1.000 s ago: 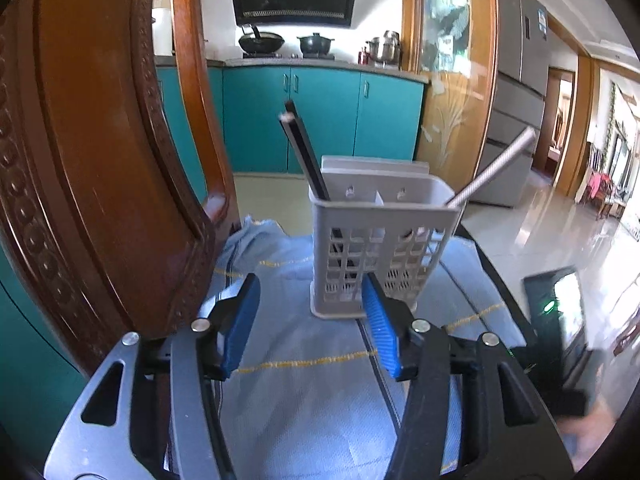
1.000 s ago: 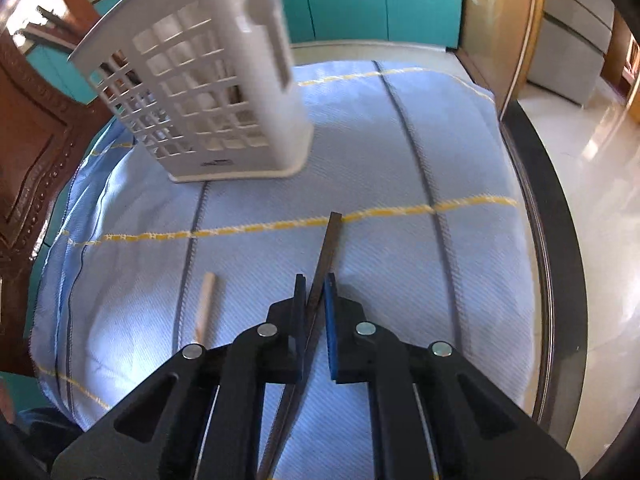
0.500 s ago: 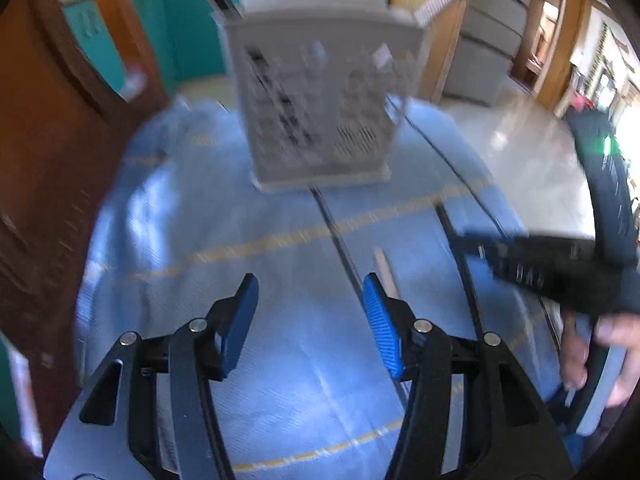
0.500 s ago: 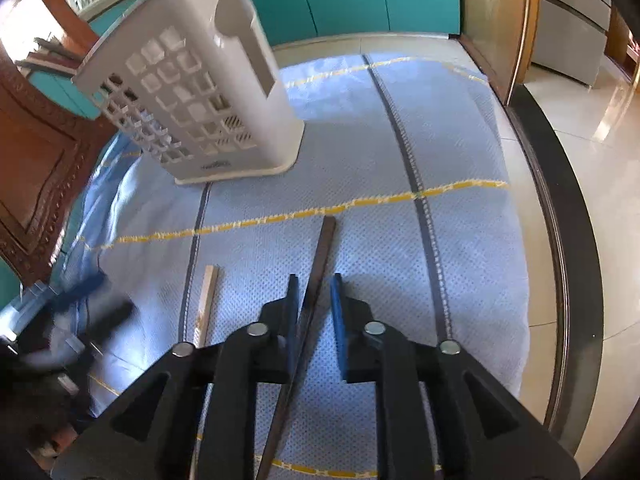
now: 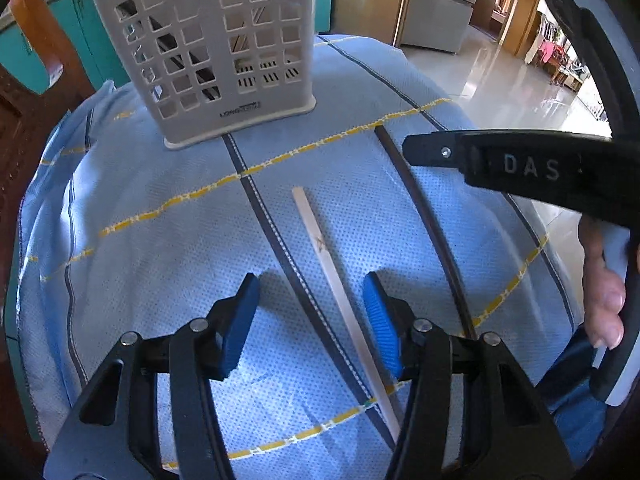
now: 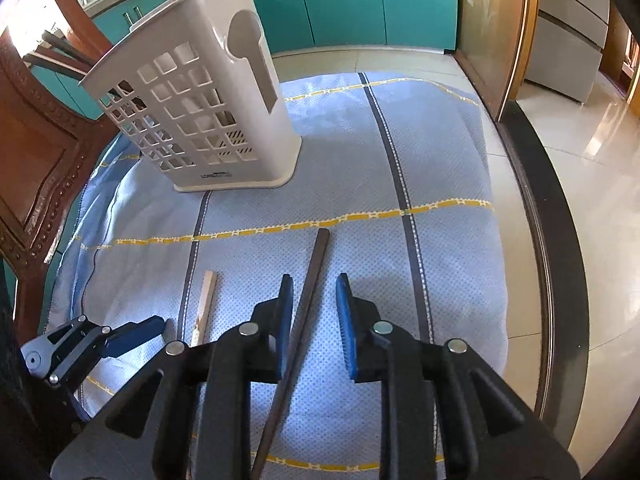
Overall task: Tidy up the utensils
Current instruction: 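Close left gripper on a light wooden chopstick while right gripper closes on a dark chopstick, then lift both held chopsticks up and over the white basket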
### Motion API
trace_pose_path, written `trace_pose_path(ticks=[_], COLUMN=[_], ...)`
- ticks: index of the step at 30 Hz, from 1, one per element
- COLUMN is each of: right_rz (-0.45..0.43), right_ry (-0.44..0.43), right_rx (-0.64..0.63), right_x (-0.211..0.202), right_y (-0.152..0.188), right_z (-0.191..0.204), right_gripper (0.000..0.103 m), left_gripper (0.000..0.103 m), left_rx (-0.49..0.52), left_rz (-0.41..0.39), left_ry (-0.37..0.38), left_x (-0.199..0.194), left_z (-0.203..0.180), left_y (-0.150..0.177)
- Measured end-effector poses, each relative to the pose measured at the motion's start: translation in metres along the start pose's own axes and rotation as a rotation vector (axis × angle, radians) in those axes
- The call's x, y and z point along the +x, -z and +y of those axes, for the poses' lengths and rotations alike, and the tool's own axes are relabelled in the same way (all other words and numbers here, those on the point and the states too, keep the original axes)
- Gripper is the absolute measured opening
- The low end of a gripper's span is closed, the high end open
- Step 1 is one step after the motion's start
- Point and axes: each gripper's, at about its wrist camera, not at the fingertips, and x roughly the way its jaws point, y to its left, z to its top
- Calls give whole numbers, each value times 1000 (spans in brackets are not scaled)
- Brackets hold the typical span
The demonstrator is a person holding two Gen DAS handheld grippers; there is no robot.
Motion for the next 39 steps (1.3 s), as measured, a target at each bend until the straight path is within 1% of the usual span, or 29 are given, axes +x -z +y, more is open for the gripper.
trace_pose_path(ticks=[3,9,14,18,19,25,28,29,30,31,32,33,34,36,38,39], right_rz=[18,37,43,51,50,41,35,32,27,24,23,22,18,8,-22,-54], right_ry=[30,57,68,88,93,132,126,123,123,117,109,105,95,53,23,18], right_rx=[-26,-61,-71,-90,-97,-146,-143,-138,-130,-122,-114,-110,-102,-82,-67,-65], right_x=[5,11,13,15,16,18,18,17,17,17,16,16,16,14,7,-1], right_y=[3,7,8,11,11,15,16,16,16,16,15,15,14,12,6,4], right_z=[3,10,12,16,17,26,26,25,24,23,22,21,20,18,14,13], right_gripper=[25,30,31,34,35,37,37,36,30,20,17,12,11,9,6,6], left_gripper=[38,37,38,49,50,50,49,47,41,38,31,22,17,11,7,7], left_rx=[1,-32,-56,-79,-86,-113,-118,-119,-120,-120,-122,-124,-126,-136,-159,-164], left_rz=[6,24,24,18,17,12,9,7,4,1,-2,-3,-5,-11,-26,-39], left_ry=[-7,-27,-39,-55,-56,-71,-72,-70,-68,-68,-65,-64,-71,-70,-52,-47], left_x=[0,-5,-8,-8,-7,-1,0,0,0,0,-1,0,0,-1,-3,-5], left_z=[6,27,36,41,41,43,43,43,42,42,42,42,43,45,48,50], left_y=[-1,0,1,1,2,-7,-9,-10,-10,-10,-10,-10,-10,-10,-9,-10])
